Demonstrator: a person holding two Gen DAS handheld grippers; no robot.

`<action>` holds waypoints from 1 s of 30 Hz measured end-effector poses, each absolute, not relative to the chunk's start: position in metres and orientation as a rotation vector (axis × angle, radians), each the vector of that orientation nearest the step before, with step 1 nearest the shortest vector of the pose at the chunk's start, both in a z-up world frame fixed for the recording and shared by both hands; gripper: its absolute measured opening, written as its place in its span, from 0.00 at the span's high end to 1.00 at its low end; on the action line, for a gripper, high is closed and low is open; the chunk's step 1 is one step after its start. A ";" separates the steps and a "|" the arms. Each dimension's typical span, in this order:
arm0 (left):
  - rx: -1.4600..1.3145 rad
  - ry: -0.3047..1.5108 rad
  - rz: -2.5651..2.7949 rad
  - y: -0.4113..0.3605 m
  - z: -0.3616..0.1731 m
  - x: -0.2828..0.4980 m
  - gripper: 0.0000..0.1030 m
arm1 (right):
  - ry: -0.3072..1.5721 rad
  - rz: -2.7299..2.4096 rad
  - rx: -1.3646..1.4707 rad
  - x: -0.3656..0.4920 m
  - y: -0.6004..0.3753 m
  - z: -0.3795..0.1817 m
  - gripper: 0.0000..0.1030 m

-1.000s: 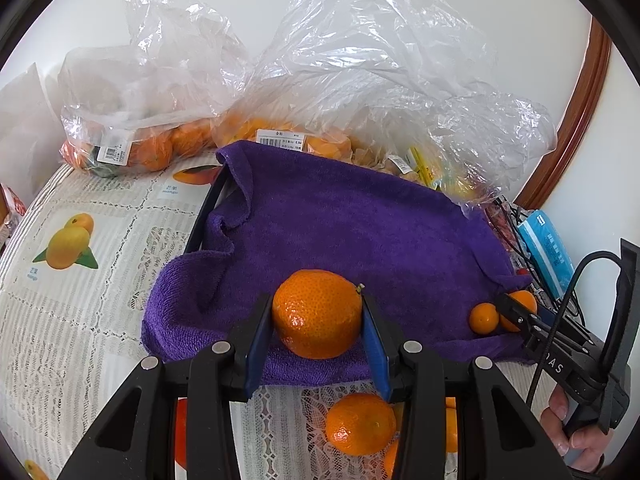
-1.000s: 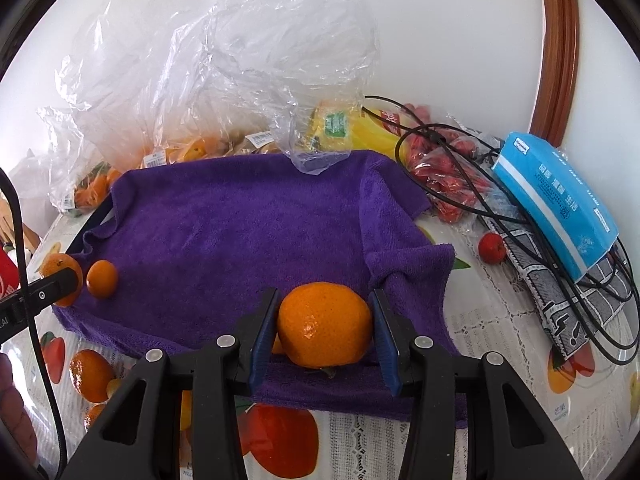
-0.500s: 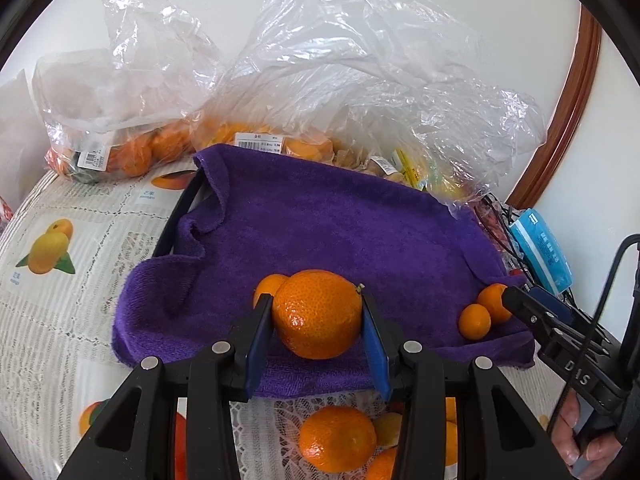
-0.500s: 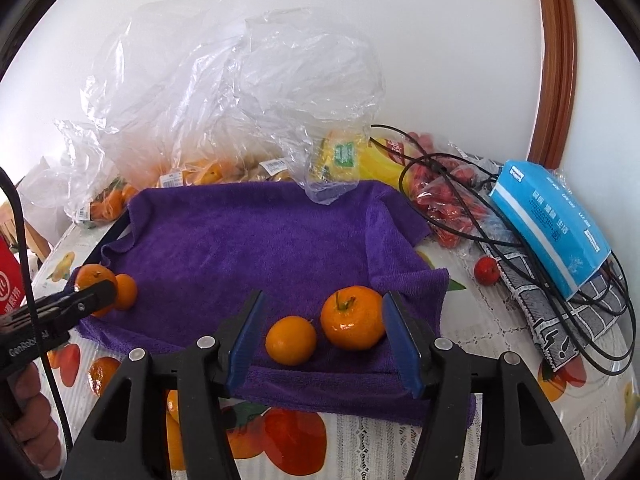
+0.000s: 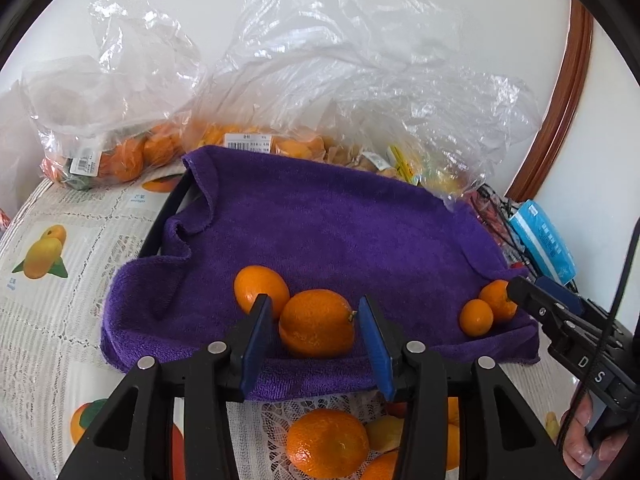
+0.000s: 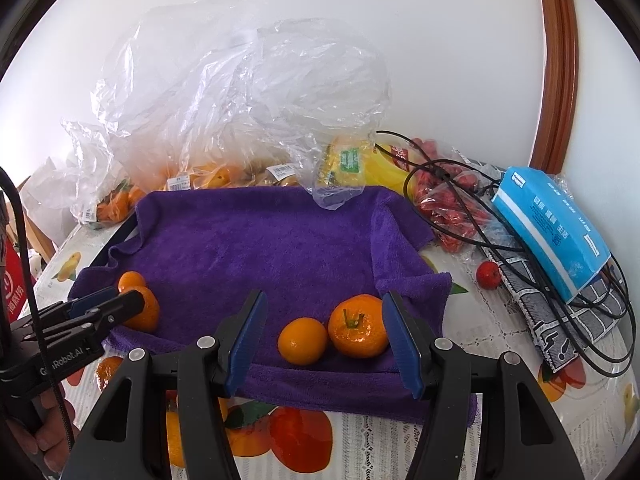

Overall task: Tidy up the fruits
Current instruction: 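Lower both held oranges onto the purple towel and open both tools, then grasp an orange lying on the tablecloth with the right tool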

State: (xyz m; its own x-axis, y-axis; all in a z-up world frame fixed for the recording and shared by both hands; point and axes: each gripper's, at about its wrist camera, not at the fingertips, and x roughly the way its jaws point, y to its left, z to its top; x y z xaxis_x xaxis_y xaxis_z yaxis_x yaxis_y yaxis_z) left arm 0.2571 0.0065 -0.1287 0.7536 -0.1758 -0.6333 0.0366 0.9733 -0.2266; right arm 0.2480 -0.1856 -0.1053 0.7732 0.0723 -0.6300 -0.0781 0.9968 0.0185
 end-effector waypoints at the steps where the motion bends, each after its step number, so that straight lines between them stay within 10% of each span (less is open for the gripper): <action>1: -0.210 0.695 -0.112 0.008 -0.126 0.255 0.52 | 0.677 0.078 -0.001 0.247 -0.187 -0.104 0.42; 21: -0.299 0.664 -0.010 0.052 -0.100 0.245 0.41 | 0.697 0.124 0.093 0.214 -0.189 -0.095 0.43; 30: -0.324 0.683 0.002 0.065 -0.094 0.245 0.40 | 0.813 0.227 0.050 0.202 -0.142 -0.126 0.62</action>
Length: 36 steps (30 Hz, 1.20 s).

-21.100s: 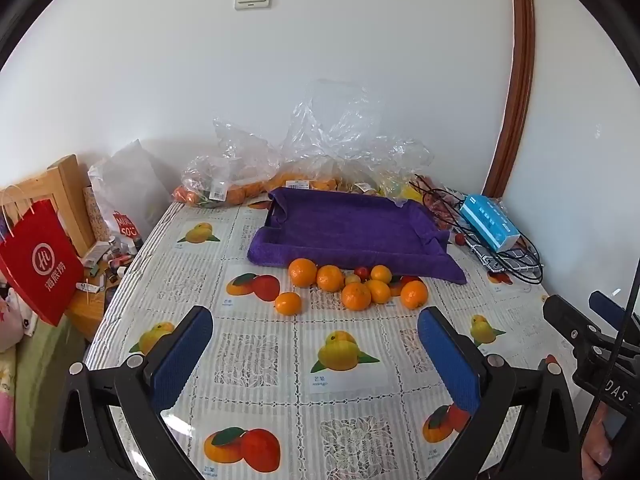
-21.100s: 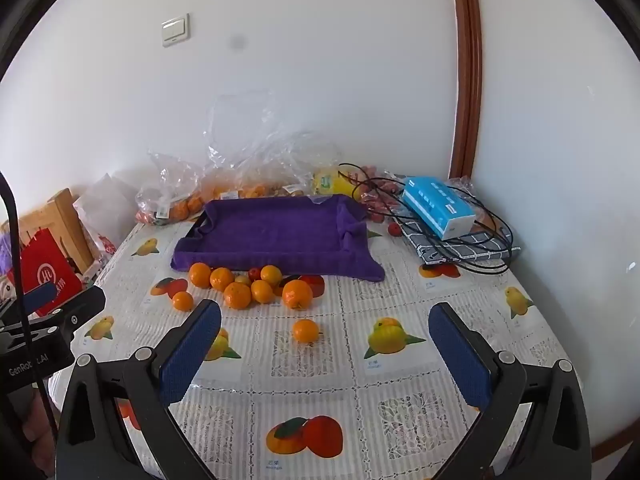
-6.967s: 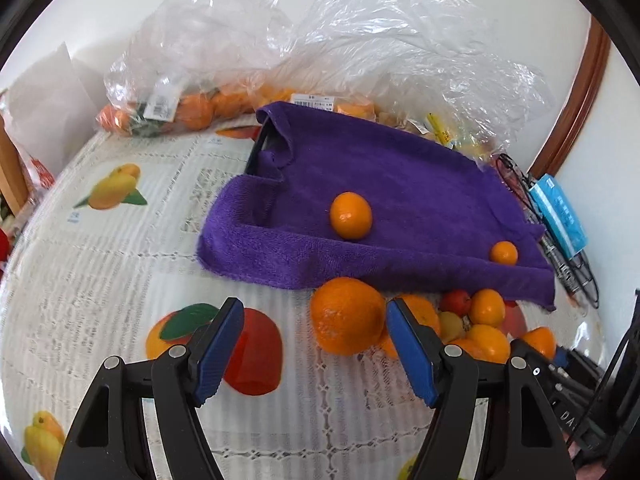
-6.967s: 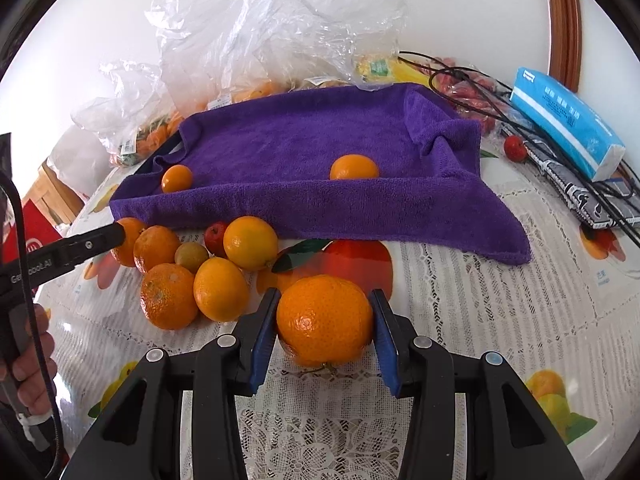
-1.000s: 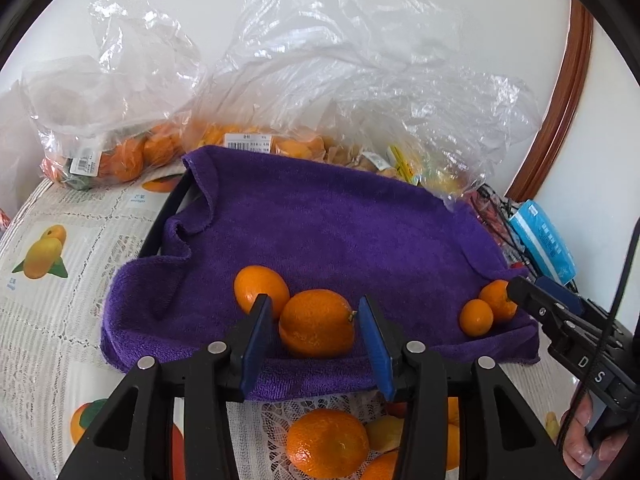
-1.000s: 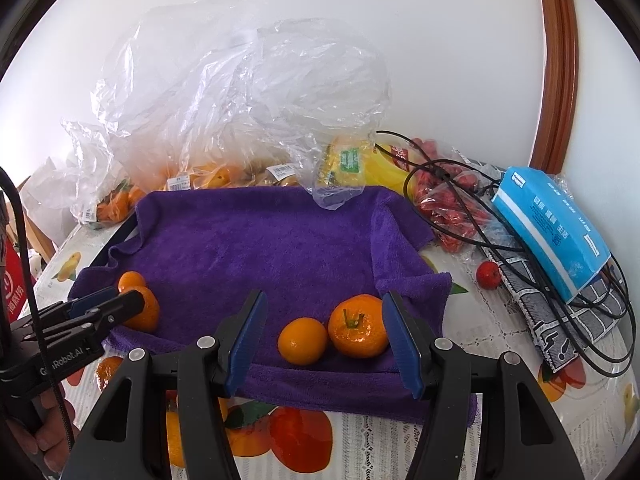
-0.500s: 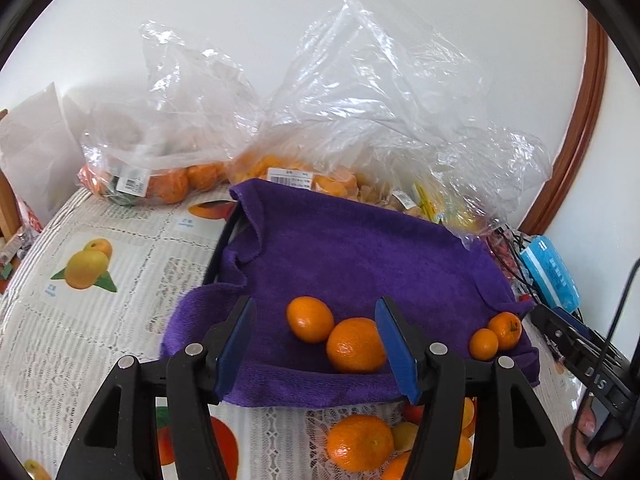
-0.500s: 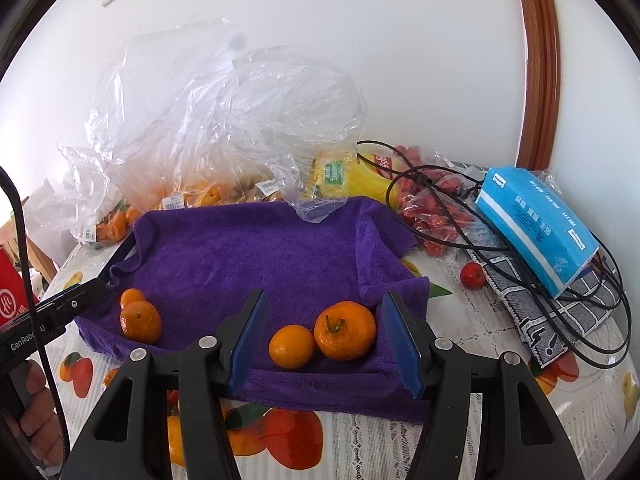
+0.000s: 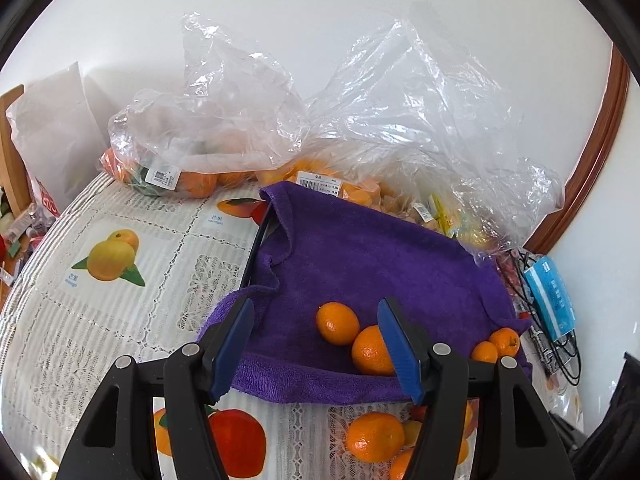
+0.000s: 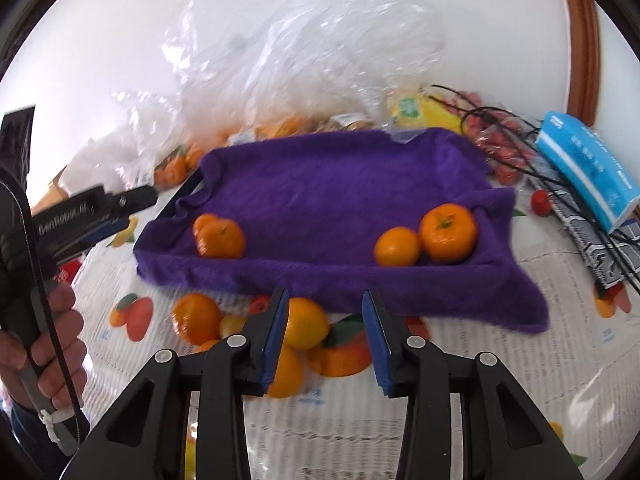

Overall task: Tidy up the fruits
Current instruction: 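Grasp an orange lying on the tablecloth with the right tool, then grasp an orange on the tablecloth with the left tool while the right tool holds its orange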

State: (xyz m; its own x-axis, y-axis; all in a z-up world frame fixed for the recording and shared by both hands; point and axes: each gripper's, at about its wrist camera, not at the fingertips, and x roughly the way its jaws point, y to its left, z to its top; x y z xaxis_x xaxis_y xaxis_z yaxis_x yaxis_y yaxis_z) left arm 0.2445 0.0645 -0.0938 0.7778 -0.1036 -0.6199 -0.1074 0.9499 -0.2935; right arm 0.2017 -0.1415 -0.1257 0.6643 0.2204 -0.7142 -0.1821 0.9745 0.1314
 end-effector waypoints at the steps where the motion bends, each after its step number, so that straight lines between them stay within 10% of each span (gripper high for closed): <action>1: -0.331 0.680 0.001 0.066 -0.093 0.244 0.39 | 0.817 0.225 0.034 0.202 -0.137 -0.128 0.62; 36: -0.290 0.697 -0.041 0.059 -0.095 0.218 0.38 | 0.903 0.113 0.039 0.159 -0.185 -0.147 0.66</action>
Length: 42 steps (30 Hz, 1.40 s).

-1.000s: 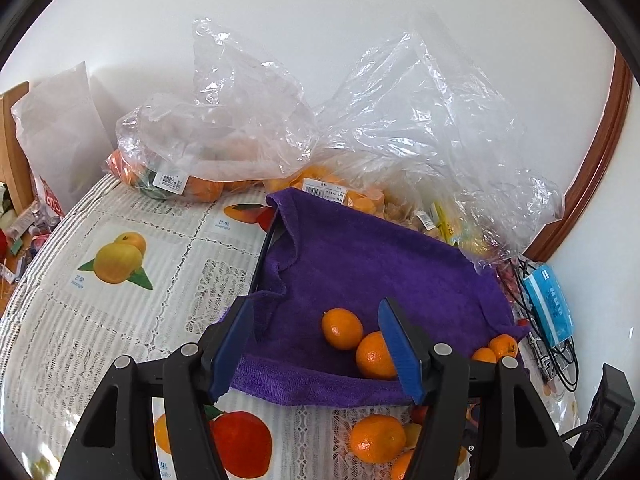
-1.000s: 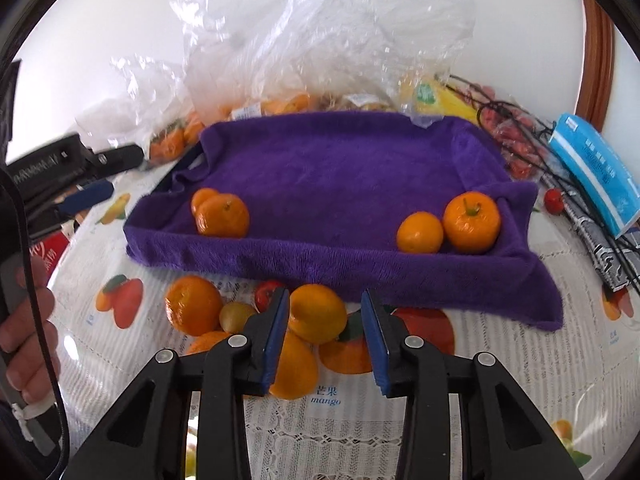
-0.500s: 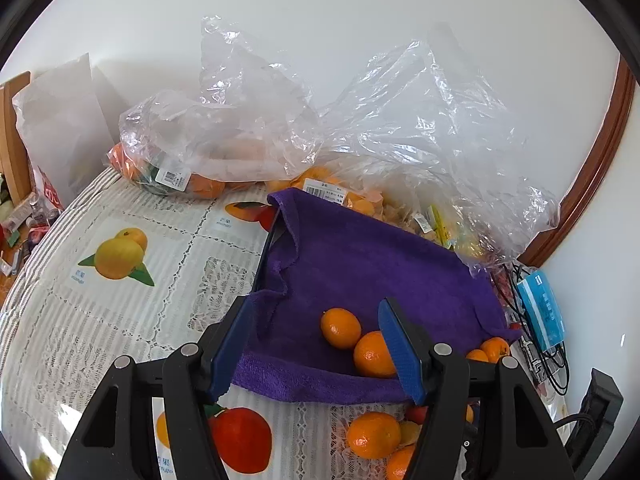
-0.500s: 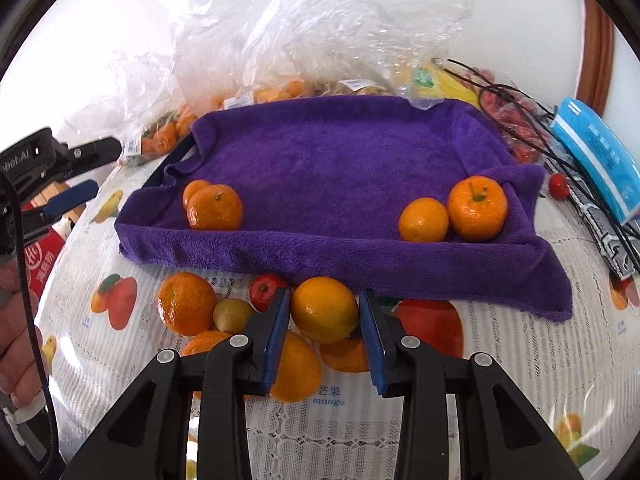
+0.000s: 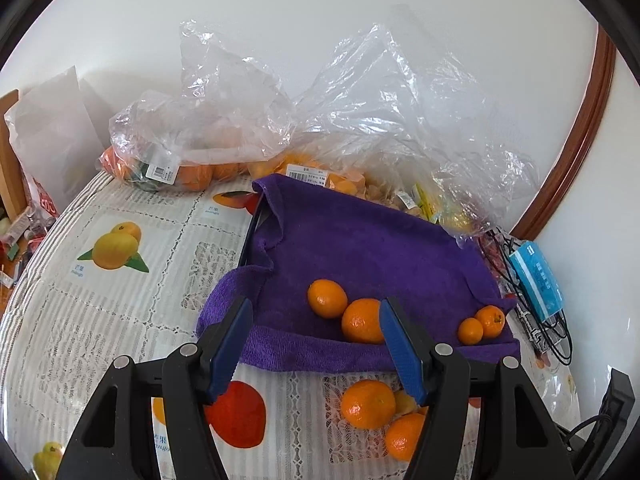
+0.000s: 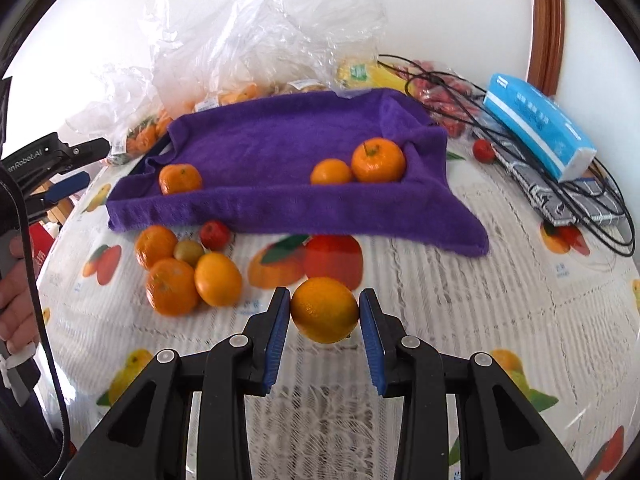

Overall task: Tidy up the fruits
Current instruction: 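Grasp an orange on the tablecloth with the left tool while the right tool holds its orange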

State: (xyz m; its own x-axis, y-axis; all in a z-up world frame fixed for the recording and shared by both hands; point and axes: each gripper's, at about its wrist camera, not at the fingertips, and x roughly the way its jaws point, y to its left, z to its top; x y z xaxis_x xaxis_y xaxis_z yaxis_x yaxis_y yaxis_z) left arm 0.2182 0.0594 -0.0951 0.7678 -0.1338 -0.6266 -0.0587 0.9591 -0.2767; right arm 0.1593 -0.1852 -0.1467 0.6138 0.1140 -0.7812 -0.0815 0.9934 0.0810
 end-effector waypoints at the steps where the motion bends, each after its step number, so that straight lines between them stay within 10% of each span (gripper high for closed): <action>1: -0.284 0.706 -0.043 0.059 -0.098 0.216 0.38 | 0.906 0.114 0.039 0.159 -0.185 -0.150 0.66; 42: -0.190 0.934 -0.171 0.007 -0.156 0.221 0.56 | 0.860 0.195 0.106 0.164 -0.199 -0.162 0.66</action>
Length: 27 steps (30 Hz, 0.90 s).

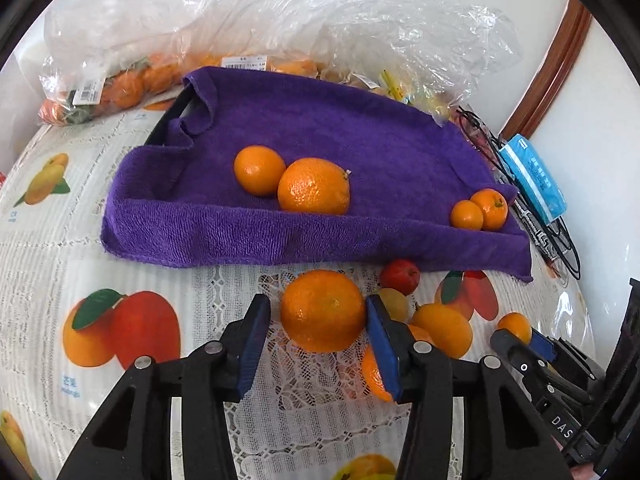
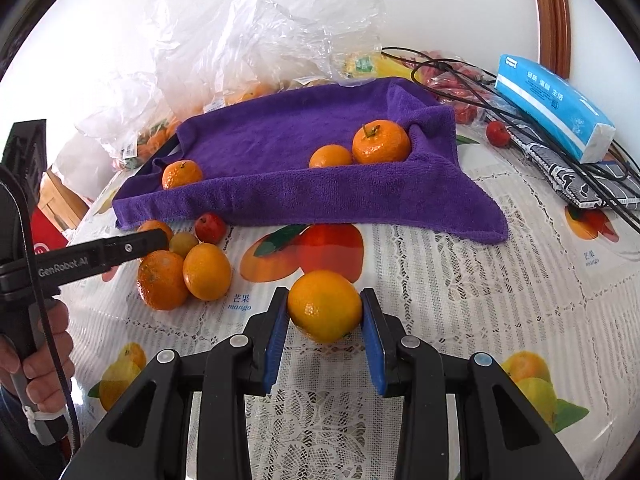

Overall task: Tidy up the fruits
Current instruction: 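Grasp an orange on the tablecloth with the left tool while the right tool holds its orange, then lift both held oranges and carry them over the purple towel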

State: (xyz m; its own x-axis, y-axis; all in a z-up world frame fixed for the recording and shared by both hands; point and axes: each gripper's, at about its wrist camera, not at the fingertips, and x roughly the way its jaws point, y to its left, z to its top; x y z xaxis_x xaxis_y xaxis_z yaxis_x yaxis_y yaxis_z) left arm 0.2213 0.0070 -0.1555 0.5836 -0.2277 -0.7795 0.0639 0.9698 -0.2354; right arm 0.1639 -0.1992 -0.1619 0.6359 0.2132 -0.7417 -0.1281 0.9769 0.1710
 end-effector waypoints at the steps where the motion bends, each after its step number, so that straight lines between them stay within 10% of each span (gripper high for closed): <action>1: -0.194 0.924 -0.176 0.007 -0.155 0.221 0.59 | 0.860 0.195 0.105 0.164 -0.199 -0.162 0.66; 27: -0.109 0.839 -0.057 0.024 -0.153 0.205 0.61 | 0.854 0.193 0.079 0.163 -0.195 -0.161 0.66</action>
